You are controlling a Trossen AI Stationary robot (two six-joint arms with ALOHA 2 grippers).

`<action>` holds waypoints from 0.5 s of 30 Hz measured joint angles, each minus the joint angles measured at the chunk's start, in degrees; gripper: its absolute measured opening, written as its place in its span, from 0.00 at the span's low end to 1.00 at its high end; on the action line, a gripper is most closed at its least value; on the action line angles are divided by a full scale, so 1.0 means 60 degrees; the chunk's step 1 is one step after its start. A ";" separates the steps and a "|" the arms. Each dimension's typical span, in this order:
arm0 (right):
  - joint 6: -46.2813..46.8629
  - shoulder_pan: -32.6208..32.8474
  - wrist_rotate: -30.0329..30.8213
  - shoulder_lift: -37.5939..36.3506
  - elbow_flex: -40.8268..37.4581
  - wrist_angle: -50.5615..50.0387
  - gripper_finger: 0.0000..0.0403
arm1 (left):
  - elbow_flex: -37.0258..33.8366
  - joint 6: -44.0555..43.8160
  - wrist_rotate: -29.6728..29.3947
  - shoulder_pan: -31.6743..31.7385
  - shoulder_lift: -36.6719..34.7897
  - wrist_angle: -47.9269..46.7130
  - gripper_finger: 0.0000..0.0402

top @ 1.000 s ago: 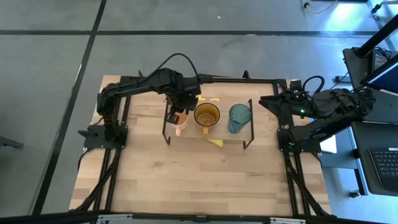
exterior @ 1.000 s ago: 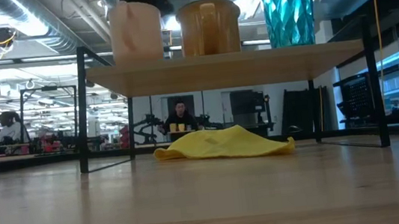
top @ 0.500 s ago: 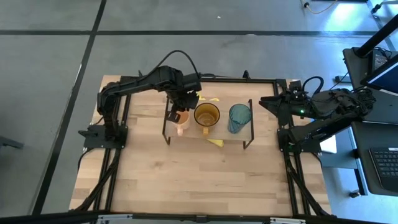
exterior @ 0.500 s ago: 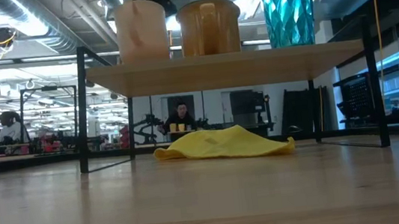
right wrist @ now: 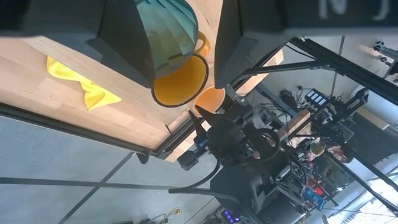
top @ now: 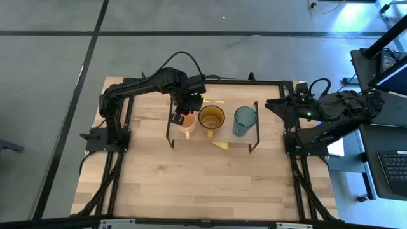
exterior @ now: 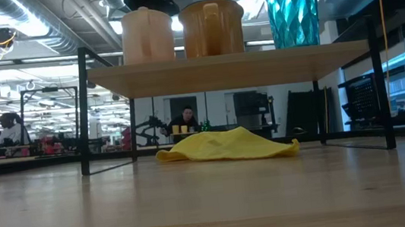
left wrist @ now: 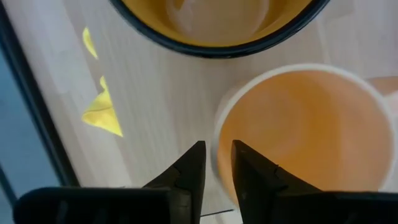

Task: Stack small to large cups/mugs on shelf
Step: Put the light yellow mug on the shelf, then return to Home Position

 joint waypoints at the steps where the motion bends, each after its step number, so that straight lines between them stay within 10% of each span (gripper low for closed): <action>1: -0.0004 0.0002 0.0000 0.0000 0.0002 -0.0016 0.42 | 0.0000 -0.0002 -0.0098 0.0000 0.0002 0.0000 0.18; 15: -0.1053 0.0000 0.0250 -0.0068 0.0000 0.0580 0.42 | 0.1728 -0.0724 -0.0902 0.0000 -0.0212 0.0182 0.17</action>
